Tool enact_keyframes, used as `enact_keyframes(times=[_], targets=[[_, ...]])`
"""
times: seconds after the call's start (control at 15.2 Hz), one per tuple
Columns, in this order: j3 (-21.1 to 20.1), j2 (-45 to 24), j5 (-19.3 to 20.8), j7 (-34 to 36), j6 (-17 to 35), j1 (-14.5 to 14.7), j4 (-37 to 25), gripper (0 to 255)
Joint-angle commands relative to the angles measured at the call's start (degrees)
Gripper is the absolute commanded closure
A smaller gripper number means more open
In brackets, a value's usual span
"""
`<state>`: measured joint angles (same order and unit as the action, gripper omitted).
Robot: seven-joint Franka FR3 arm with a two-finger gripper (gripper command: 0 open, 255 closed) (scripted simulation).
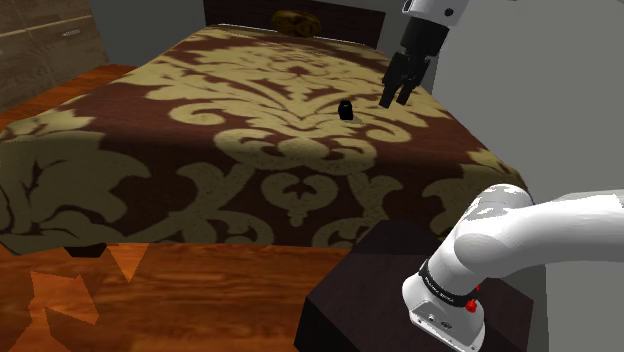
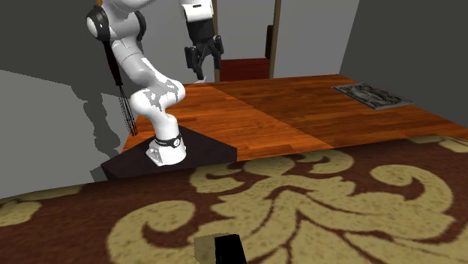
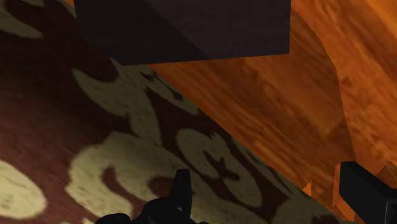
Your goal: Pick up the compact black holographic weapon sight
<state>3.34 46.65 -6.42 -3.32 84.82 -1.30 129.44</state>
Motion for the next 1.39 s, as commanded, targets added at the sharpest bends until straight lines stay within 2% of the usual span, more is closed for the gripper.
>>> enact_keyframes(times=[0.0, 0.66, 1.32], targets=[[0.0, 0.0, 0.0, 0.0, 0.0, 0.0, 0.0, 0], [1.83, -17.65, 3.32, 2.64, 12.28, -3.74, -4.63, 0], [4.7, -36.52, 5.52, 5.71, 19.99, -7.03, -15.17, 0]])
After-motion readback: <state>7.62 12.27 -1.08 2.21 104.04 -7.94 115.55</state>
